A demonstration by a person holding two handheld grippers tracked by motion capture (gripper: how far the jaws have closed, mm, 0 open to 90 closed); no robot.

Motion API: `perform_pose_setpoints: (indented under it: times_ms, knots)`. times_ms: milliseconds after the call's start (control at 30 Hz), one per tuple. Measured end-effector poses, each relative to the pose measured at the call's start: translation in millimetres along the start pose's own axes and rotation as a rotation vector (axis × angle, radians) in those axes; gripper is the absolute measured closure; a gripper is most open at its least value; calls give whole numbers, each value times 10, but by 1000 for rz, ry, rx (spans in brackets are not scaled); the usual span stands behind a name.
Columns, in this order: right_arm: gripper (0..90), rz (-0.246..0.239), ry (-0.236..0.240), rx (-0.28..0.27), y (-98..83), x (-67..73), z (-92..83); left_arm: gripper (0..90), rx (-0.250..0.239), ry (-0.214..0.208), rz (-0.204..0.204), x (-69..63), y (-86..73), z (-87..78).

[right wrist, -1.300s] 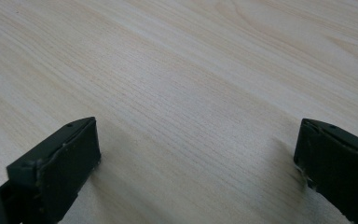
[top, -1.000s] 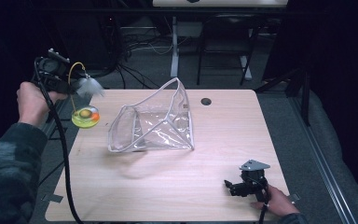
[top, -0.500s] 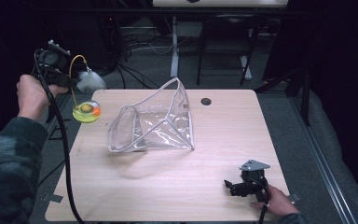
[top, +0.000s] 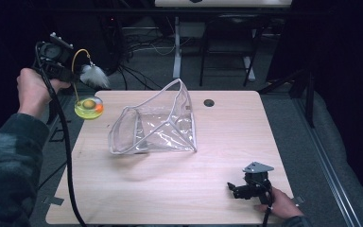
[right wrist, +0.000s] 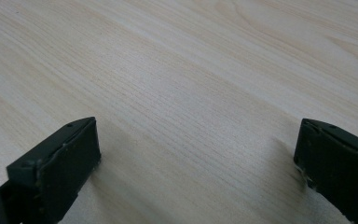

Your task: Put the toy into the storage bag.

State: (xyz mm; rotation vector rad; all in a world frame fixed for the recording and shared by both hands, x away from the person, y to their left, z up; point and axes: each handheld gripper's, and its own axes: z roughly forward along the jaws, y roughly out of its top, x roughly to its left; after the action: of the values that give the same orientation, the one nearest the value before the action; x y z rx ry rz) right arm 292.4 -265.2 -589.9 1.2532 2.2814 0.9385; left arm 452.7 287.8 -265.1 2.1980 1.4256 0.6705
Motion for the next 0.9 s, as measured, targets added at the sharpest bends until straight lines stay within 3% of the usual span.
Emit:
perform_pose_setpoints:
  times_ms: [900]
  knots:
    - [0, 0, 0, 0, 0, 0, 0, 877, -33, -28, 89, -306, 256, -151]
